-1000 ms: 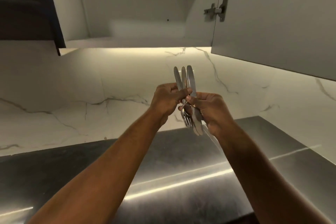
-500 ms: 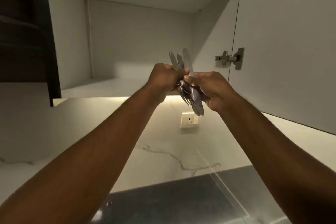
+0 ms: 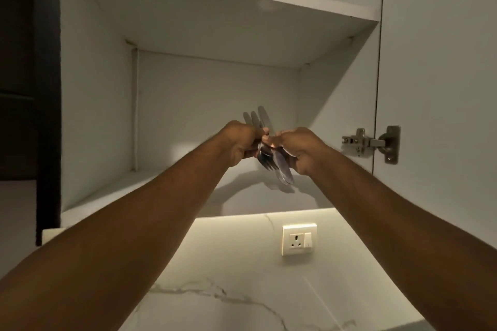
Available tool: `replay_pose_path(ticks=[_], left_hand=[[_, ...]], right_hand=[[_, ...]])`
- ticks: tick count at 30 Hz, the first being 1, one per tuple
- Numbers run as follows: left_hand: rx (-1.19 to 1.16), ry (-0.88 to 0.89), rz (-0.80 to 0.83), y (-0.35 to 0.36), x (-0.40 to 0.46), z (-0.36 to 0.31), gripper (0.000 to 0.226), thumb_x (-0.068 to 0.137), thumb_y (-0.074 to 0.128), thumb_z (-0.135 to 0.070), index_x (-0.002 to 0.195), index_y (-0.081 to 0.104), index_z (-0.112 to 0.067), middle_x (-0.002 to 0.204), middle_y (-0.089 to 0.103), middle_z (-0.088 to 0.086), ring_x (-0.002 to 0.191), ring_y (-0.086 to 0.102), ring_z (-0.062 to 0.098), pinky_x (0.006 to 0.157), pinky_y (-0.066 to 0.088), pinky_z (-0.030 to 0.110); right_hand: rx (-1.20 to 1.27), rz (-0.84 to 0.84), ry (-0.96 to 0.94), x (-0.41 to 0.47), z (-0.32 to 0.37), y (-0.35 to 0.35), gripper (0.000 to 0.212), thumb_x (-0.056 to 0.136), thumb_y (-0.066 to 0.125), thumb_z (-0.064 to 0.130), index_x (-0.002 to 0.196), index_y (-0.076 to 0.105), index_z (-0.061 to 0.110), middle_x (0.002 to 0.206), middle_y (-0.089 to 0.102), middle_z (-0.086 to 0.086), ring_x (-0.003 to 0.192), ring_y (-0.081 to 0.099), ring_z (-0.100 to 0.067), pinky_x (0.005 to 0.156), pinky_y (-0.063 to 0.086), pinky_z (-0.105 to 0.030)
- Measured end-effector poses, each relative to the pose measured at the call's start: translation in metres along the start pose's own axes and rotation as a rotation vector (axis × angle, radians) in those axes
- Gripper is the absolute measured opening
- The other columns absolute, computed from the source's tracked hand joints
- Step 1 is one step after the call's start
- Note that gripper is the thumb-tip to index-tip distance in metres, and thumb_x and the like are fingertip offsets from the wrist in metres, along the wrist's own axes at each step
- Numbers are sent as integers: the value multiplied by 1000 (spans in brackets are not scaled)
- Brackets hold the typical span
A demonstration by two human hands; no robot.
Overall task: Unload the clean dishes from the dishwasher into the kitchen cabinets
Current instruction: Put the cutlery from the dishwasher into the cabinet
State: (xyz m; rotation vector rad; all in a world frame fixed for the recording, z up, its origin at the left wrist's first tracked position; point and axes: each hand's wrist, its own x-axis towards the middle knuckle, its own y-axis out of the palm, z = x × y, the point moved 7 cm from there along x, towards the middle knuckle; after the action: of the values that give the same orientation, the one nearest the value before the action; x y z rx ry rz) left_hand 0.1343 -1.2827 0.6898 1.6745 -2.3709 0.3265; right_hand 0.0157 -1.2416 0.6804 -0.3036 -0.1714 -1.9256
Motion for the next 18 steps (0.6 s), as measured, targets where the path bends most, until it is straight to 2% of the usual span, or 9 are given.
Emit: replay_pose_path(ticks=[2, 3, 6, 8, 10, 14, 18], left_hand=[[-21, -36, 7, -1, 11, 3, 12, 96, 59, -8, 84, 61, -9, 78, 64, 5, 62, 57, 15, 64, 47, 26], [-16, -50, 4, 1, 20, 5, 12, 97, 58, -8, 85, 60, -9, 79, 64, 5, 61, 57, 14, 64, 46, 26], [5, -105, 6, 4, 36, 14, 18, 98, 56, -9, 81, 58, -12, 61, 63, -2, 48, 56, 8, 60, 42, 23], [31, -143, 1, 1, 43, 21, 20, 99, 55, -10, 79, 57, -13, 57, 60, -3, 48, 55, 7, 61, 41, 22], [72, -176, 2, 5, 56, 30, 22, 100, 54, -10, 78, 57, -12, 61, 59, -1, 53, 54, 9, 64, 43, 23], [190, -196, -1, 6, 71, 38, 19, 100, 53, -10, 82, 58, -9, 75, 63, 5, 74, 56, 16, 88, 50, 30], [210, -215, 12, 7, 82, 50, 18, 99, 55, -9, 81, 58, -9, 78, 64, 6, 71, 59, 15, 77, 48, 26]], right_hand=[[15, 20, 24, 10, -4, 5, 19, 84, 74, 3, 69, 61, 5, 64, 64, -5, 59, 62, -15, 53, 51, -25], [23, 30, 37, 22, -8, 4, 19, 84, 73, 3, 70, 61, 5, 62, 63, -3, 55, 60, -13, 51, 48, -23], [3, 51, 59, 44, -19, 6, 18, 84, 74, 4, 71, 61, 6, 67, 63, -4, 62, 60, -16, 64, 49, -28], [-25, 61, 77, 52, -25, 9, 17, 83, 75, 5, 72, 62, 7, 70, 63, -4, 67, 60, -16, 68, 49, -28], [-71, 59, 103, 65, -34, 5, 15, 84, 75, 7, 74, 64, 8, 74, 64, -3, 70, 59, -15, 64, 47, -26], [-164, 83, 125, 73, -42, 6, 15, 88, 70, 8, 76, 62, 7, 75, 62, -3, 66, 57, -13, 57, 44, -25], [-198, 120, 157, 81, -51, 5, 16, 90, 68, 10, 76, 60, 7, 73, 61, -2, 65, 57, -11, 59, 45, -24]])
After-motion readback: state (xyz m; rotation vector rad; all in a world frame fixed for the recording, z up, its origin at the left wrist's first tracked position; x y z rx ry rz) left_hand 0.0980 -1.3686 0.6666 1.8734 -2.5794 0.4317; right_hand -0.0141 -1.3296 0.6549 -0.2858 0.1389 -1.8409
